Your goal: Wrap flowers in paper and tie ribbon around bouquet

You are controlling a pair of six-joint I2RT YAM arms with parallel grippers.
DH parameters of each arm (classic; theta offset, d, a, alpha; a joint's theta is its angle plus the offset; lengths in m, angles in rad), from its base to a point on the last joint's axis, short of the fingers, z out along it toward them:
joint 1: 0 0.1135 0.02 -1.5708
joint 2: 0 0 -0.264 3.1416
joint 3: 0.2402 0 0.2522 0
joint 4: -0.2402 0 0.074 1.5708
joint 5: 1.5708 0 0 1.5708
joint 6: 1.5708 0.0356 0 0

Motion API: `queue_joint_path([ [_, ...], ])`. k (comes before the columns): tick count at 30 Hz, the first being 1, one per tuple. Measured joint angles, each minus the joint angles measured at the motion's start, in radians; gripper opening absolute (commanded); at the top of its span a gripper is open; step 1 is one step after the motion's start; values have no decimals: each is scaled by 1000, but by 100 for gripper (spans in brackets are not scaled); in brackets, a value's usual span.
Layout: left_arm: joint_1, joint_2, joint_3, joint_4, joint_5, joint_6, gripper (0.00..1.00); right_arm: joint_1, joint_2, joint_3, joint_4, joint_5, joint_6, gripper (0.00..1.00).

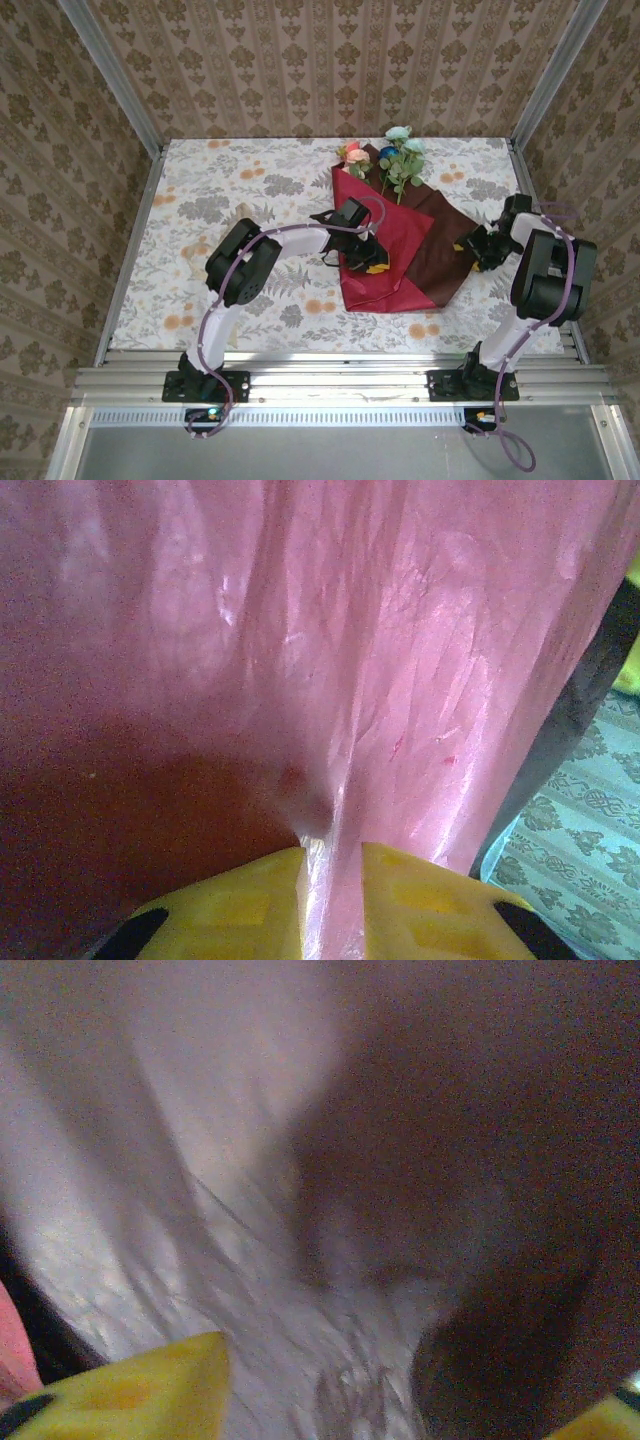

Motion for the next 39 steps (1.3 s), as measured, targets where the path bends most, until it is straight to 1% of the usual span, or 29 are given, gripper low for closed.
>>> queue_joint_path([
  [1,0,0,1,-2,0,0,21,0,3,0,24,-5,0,12],
  [2,0,0,2,-5,0,2,21,2,3,-2,45,-9,2,4],
  [3,0,1,4,-8,0,4,21,3,-2,-5,60,-10,3,0],
  [6,0,11,19,-19,3,7,21,10,-46,-36,99,-6,16,0],
  [10,0,15,29,-29,6,8,21,61,-229,-79,101,55,32,0],
  [12,0,18,34,-33,6,8,21,125,-346,-74,101,93,38,0],
  [14,0,20,36,-34,7,9,21,241,-451,-41,93,140,56,0],
  [15,0,21,37,-35,7,11,21,290,-476,-18,92,154,61,0],
  [16,0,23,39,-35,7,11,21,359,-495,18,90,163,67,0],
  [20,0,24,42,-24,6,15,22,581,-482,151,74,182,82,0],
  [22,4,22,39,-11,2,14,26,652,-454,180,69,177,83,0],
  [24,10,8,22,-1,-13,12,31,694,-422,196,71,173,85,0],
  [26,22,-31,-14,1,-40,5,32,710,-396,204,71,172,86,0],
  [28,45,-110,-79,0,-70,-8,32,711,-371,216,69,165,87,0],
  [33,123,-346,-318,100,-93,-98,28,711,-315,267,67,148,90,0],
  [36,135,-362,-426,200,-97,-169,24,716,-306,290,66,144,90,0],
  [39,115,-293,-475,277,-98,-233,23,728,-299,314,66,136,93,0],
])
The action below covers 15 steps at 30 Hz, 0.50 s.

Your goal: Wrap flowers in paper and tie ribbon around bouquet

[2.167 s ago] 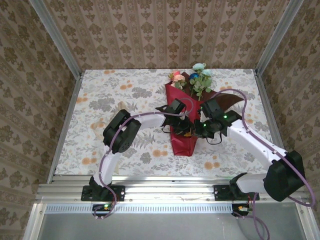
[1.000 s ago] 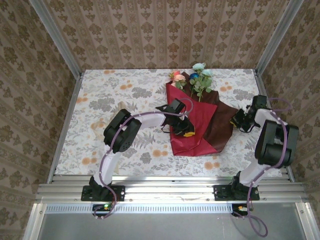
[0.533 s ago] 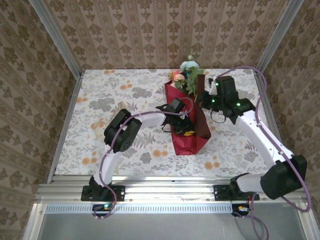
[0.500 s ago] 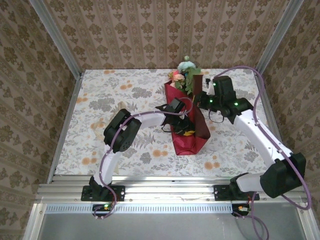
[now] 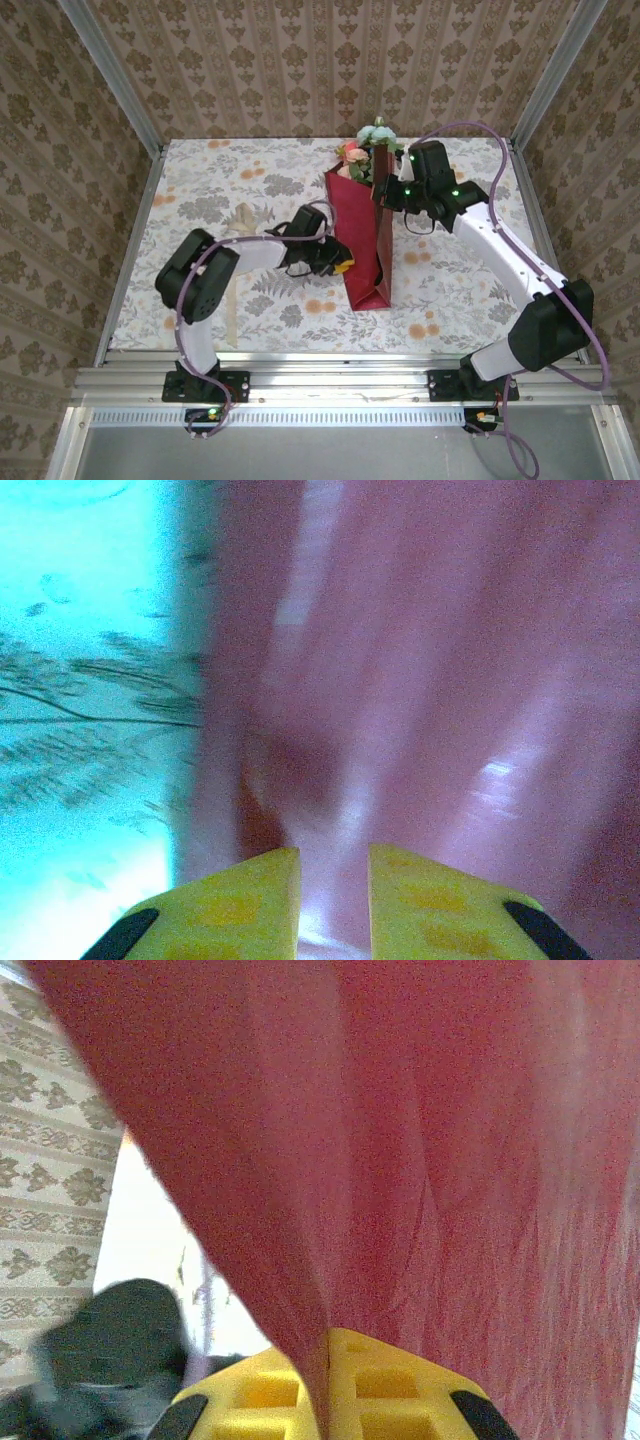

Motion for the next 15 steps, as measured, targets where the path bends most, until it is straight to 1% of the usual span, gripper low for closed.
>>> queue_joint_path([
  [1,-8,31,-1,20,0,-12,23,6,4,8,1,-4,6,0],
  [7,-29,103,58,97,8,-32,20,66,45,19,30,-45,47,0],
  [11,-37,105,58,112,4,-39,20,88,71,-10,111,-85,108,0],
  [15,-33,103,33,164,5,-61,19,90,88,-74,205,-122,170,0],
])
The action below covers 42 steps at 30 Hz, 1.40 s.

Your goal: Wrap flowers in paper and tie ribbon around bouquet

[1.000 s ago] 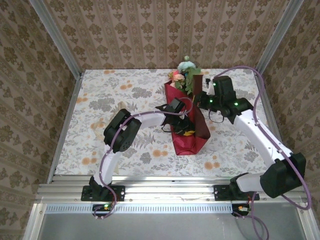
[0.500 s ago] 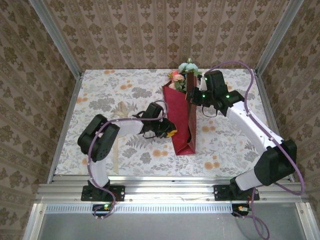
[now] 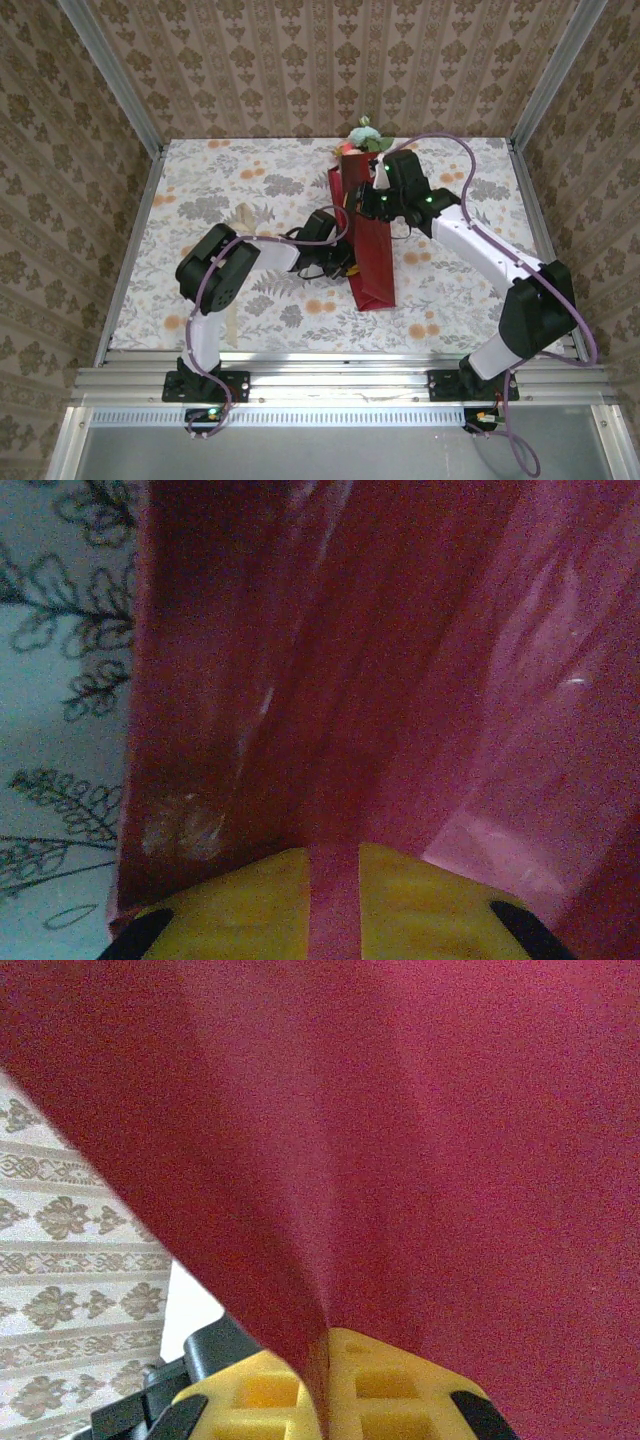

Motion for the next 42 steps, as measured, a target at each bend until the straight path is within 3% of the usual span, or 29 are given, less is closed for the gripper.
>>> queue_joint_path([
  [10,23,-69,-201,271,-77,-151,15,-1,100,-122,247,-95,158,0],
  [21,54,-301,-499,362,-191,-310,4,-2,215,-120,354,-156,212,0],
  [27,34,-294,-515,383,-200,-348,0,10,280,-81,384,-177,235,0],
  [36,-32,-148,-517,663,-253,-440,0,47,406,-23,470,-212,283,0],
  [42,-48,-135,-538,732,-279,-454,0,57,477,-21,525,-232,317,0],
])
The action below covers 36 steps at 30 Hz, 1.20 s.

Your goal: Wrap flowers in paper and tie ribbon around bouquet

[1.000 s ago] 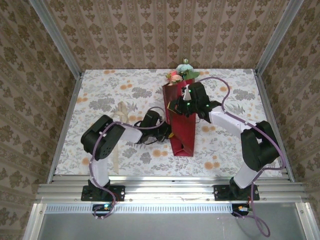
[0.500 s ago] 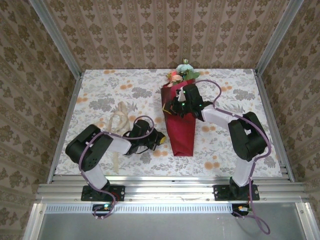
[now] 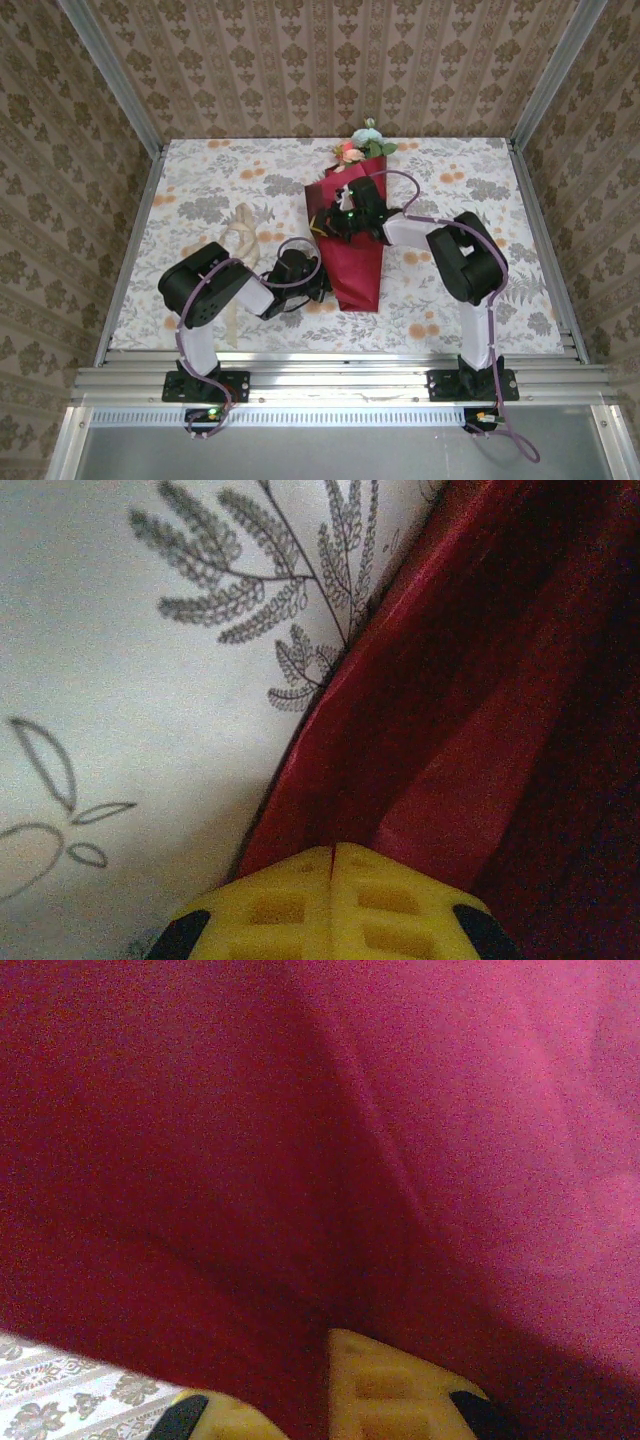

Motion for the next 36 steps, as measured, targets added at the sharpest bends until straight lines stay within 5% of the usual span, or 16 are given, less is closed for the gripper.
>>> queue_joint_path([
  [18,-25,26,-85,193,-56,-35,0,18,197,45,182,-51,96,0],
  [20,-30,-10,-109,163,-61,-43,7,18,208,45,194,-52,96,0],
  [26,-38,-367,-172,-330,-58,-90,35,18,227,45,198,-60,84,0],
  [31,-29,-812,-113,-934,-106,-71,42,18,238,45,206,-75,70,0],
  [36,40,-933,-20,-1165,-119,-12,43,18,238,45,205,-77,51,0],
])
